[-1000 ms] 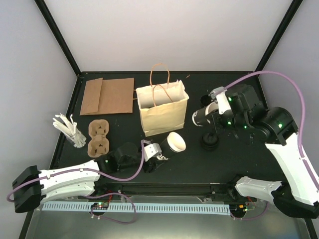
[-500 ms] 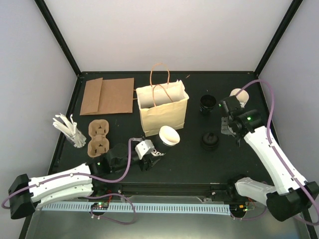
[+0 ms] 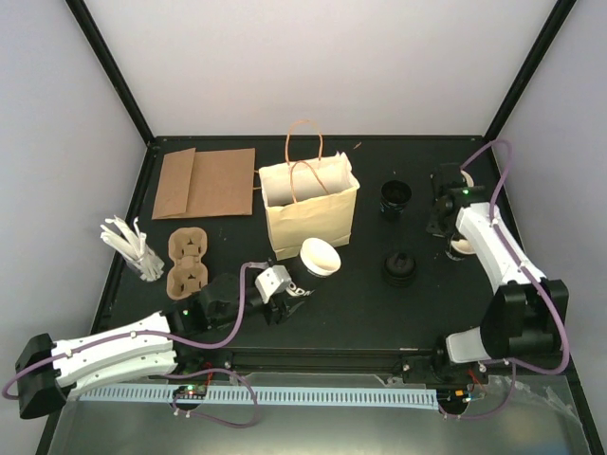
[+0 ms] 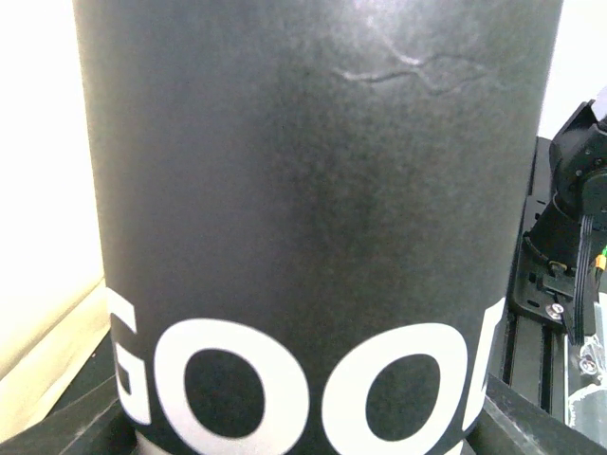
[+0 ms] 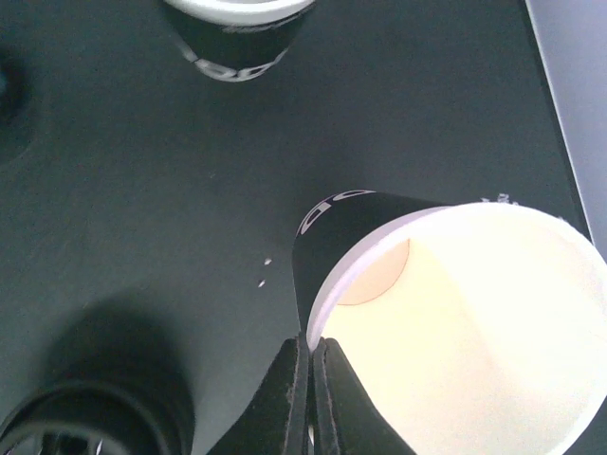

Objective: Pack the takeout coffee

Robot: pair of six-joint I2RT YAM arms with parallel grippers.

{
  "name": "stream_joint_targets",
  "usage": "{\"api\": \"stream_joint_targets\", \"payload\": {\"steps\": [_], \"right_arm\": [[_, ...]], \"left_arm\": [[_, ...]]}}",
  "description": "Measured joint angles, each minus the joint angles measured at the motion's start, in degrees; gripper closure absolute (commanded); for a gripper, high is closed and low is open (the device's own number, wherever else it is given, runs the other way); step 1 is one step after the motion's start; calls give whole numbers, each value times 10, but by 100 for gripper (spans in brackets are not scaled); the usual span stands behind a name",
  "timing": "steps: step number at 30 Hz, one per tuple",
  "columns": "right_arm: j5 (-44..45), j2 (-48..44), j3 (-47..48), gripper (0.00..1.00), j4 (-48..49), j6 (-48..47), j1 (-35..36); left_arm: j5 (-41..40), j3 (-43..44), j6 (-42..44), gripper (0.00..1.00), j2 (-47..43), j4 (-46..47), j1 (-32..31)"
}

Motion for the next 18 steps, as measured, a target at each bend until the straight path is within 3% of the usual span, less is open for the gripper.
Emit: {"api": "stream_joint_targets", "payload": {"steps": [4, 14, 18], "right_arm": [[-14, 39, 24, 99, 10, -9, -50], [-26, 113, 52, 91, 33, -27, -79], [-26, 129, 60, 75, 33, -32, -85]], "left_arm": [[0, 0, 0, 62, -5, 0, 0], [1, 0, 0, 62, -7, 0, 0], [1, 0, 0, 62, -11, 1, 0]]}}
